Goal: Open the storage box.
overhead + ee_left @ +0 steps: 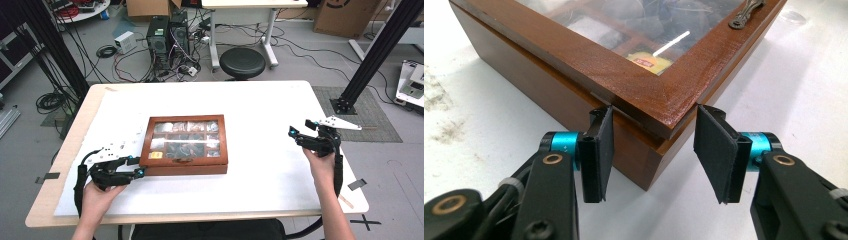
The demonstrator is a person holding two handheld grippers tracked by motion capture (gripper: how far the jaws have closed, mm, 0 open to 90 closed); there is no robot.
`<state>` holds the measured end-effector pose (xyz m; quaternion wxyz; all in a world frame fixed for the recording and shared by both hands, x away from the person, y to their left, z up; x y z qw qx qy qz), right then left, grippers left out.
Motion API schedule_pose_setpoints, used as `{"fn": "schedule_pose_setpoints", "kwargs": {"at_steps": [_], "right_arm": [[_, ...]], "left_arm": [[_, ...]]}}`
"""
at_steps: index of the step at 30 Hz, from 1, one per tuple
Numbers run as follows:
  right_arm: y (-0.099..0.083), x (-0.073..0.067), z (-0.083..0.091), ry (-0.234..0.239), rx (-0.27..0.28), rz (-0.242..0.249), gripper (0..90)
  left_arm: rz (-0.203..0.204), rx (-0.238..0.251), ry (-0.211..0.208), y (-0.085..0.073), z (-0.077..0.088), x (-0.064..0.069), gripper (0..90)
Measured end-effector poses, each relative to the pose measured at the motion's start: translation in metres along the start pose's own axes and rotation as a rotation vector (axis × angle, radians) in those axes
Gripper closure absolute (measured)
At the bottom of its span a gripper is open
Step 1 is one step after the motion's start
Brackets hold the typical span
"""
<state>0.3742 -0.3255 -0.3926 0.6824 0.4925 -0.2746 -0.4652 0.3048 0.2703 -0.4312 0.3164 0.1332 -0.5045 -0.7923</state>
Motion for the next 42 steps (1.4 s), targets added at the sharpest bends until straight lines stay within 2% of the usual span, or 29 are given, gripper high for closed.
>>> {"fn": "schedule_pose_setpoints", "kwargs": {"at_steps": [7,9,16,19,23,29,32,42], "right_arm": [[0.0,0.0,-0.001,0.001,0.004,0.007,26.9],[0.0,0.0,-0.001,0.0,0.002,0.007,26.9],[0.0,0.0,0.0,-0.004,0.004,0.01,26.9],[0.0,0.0,0.0,-0.006,0.003,0.004,26.9],[0.0,0.0,0.0,-0.006,0.003,0.005,26.9],[0.0,0.0,0.0,-0.005,0.002,0.008,26.9],[0.0,0.0,0.0,-0.006,0.006,0.009,26.9],[0.001,0.001,0.001,-0.008,0.011,0.006,26.9]], "left_arm": [[-0.011,0.022,0.004,0.003,0.002,0.001,50.4],[-0.027,0.032,0.019,0.005,0.002,0.002,51.2],[-0.031,0.048,0.042,0.013,0.002,0.004,52.5],[-0.017,0.064,0.071,0.017,0.004,0.005,52.4],[0.016,0.082,0.089,0.021,0.004,0.006,52.3],[0.039,0.084,0.121,0.027,0.005,0.007,50.2],[0.028,0.094,0.145,0.03,0.006,0.008,47.9],[-0.002,0.111,0.169,0.043,0.007,0.011,46.5]]}}
Point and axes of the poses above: each handheld gripper's, and its own axes: z roughly backward along the jaws, y roughly out of its top, x roughly to its right, the point moved 2 cm from there along -z, roughly forward along the jaws, and after that the axes turned 4 degrees about x, right-handed, at the moved point
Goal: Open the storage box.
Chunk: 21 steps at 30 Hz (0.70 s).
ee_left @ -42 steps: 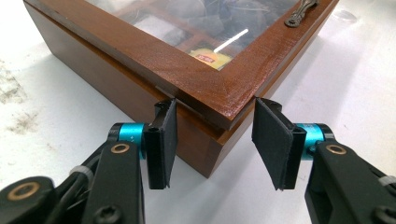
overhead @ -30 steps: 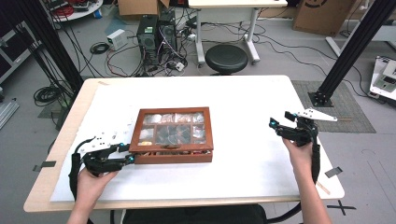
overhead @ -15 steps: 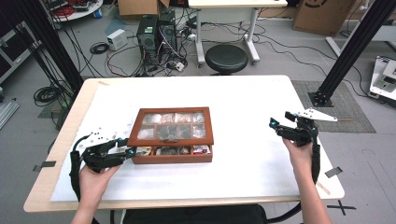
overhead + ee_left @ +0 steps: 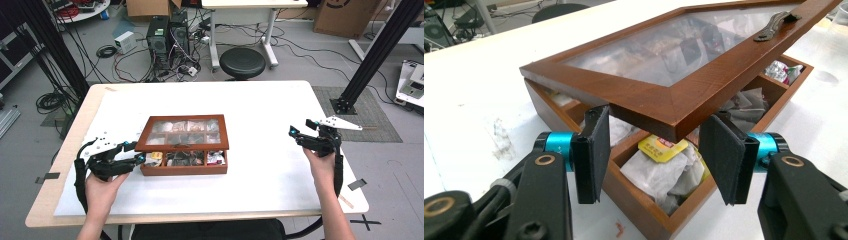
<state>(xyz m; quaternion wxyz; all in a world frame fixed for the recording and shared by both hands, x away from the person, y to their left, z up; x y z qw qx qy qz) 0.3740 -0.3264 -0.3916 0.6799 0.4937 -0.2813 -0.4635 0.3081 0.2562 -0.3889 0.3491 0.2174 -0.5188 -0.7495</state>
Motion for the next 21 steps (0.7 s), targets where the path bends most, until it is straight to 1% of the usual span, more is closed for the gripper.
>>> {"fn": "schedule_pose_setpoints", "kwargs": {"at_steps": [2,10,14,21], "right_arm": [[0.0,-0.001,0.0,-0.002,0.0,-0.002,26.9],[0.0,-0.001,0.0,-0.001,0.0,-0.002,26.9],[0.001,-0.001,0.0,0.001,0.001,-0.002,26.9],[0.001,-0.002,-0.001,0.003,-0.001,-0.001,26.9]], "left_arm": [[-0.01,0.002,0.005,0.002,0.0,0.0,46.5],[-0.018,0.02,0.014,0.012,0.001,-0.001,46.4],[-0.03,0.021,0.013,0.018,0.002,-0.001,46.4],[-0.016,0.044,0.023,0.028,0.0,-0.003,45.9]]}}
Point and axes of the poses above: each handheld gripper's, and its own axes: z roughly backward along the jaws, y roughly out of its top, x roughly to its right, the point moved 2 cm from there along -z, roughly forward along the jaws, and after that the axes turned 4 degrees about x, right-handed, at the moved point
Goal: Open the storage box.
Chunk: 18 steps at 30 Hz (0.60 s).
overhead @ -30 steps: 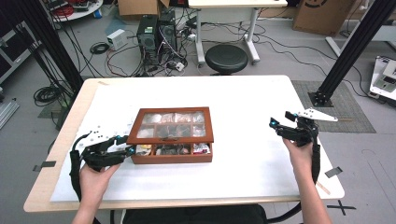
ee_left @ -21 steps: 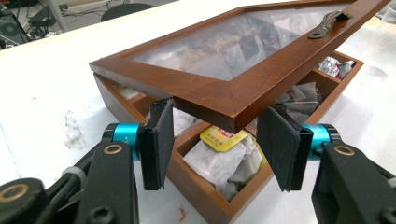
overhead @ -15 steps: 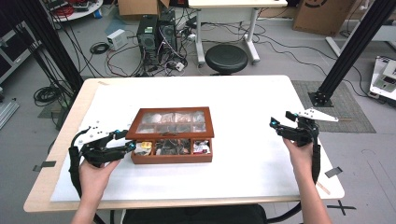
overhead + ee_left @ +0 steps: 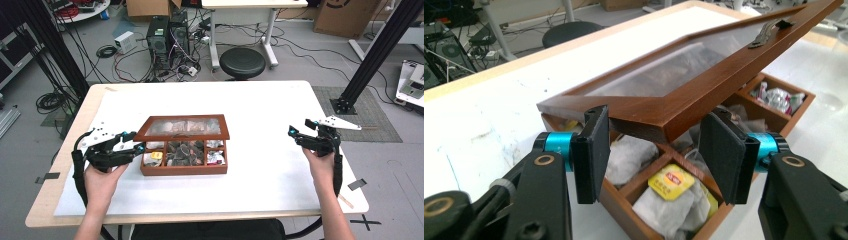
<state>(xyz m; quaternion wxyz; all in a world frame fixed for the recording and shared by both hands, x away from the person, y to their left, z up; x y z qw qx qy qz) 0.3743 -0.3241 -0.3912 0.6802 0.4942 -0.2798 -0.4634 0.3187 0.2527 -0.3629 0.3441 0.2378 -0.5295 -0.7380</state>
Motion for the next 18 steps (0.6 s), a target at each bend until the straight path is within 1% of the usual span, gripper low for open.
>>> {"fn": "schedule_pose_setpoints", "kwargs": {"at_steps": [3,9,18], "right_arm": [[0.0,0.0,0.0,0.0,-0.001,-0.001,26.9],[0.0,0.0,-0.001,0.0,0.0,0.001,26.9],[0.0,0.001,-0.001,-0.001,0.0,-0.004,26.9]], "left_arm": [[-0.004,0.005,0.006,0.004,-0.001,-0.001,45.7],[0.014,0.025,0.006,0.01,-0.002,-0.004,45.5],[0.027,0.045,0.003,0.019,-0.005,-0.01,45.6]]}}
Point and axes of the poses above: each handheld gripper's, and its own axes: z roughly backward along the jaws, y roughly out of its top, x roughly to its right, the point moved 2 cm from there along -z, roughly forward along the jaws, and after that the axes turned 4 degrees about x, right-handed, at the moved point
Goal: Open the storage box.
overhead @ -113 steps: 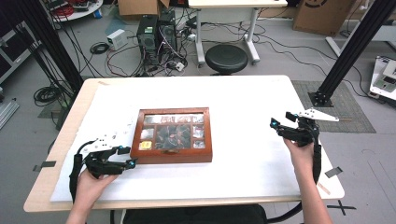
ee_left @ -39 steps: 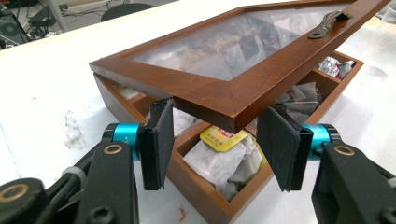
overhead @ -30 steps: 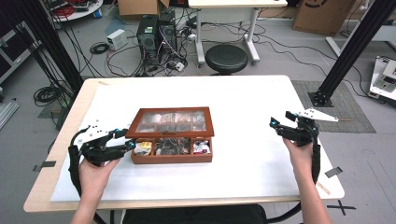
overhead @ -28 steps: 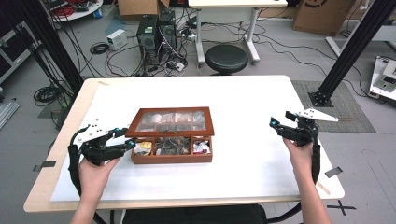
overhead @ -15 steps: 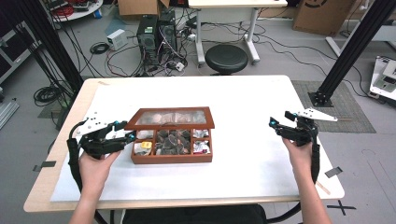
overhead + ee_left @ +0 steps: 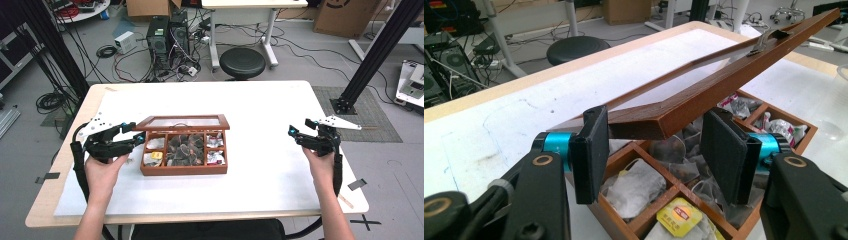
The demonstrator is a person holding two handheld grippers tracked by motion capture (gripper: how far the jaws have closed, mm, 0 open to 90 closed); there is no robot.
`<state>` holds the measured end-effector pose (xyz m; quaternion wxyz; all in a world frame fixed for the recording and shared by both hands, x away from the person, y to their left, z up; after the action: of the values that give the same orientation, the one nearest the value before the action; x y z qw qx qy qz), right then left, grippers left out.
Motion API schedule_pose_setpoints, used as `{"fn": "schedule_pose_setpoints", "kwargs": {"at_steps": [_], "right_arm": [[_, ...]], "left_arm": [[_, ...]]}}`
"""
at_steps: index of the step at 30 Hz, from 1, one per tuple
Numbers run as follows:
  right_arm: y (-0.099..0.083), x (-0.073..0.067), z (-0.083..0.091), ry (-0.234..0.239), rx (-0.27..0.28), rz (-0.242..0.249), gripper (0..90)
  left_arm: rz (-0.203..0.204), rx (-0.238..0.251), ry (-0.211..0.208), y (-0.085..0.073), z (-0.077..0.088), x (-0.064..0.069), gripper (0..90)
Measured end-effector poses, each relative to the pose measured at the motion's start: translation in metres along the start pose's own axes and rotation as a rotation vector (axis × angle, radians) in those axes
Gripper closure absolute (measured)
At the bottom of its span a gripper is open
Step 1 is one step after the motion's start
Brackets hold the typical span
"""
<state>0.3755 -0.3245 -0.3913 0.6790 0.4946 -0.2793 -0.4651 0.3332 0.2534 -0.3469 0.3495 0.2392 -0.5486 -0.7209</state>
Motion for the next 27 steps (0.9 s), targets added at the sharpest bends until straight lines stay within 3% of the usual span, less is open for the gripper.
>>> {"fn": "schedule_pose_setpoints", "kwargs": {"at_steps": [13,27], "right_arm": [[-0.002,0.0,0.002,-0.004,-0.002,-0.002,26.9],[-0.002,0.004,0.009,-0.016,0.013,-0.015,27.0]], "left_arm": [[0.022,0.043,0.002,0.011,-0.009,-0.01,44.5],[0.037,0.048,0.009,0.021,-0.02,-0.018,41.2]]}}
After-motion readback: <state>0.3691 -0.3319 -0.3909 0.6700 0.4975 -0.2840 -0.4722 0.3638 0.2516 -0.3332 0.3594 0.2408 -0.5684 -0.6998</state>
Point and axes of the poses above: each handheld gripper's, and its own axes: z roughly backward along the jaws, y roughly out of its top, x roughly to its right, the point moved 2 cm from there along -z, roughly forward along the jaws, and after that the axes turned 4 degrees about x, right-handed, at the moved point
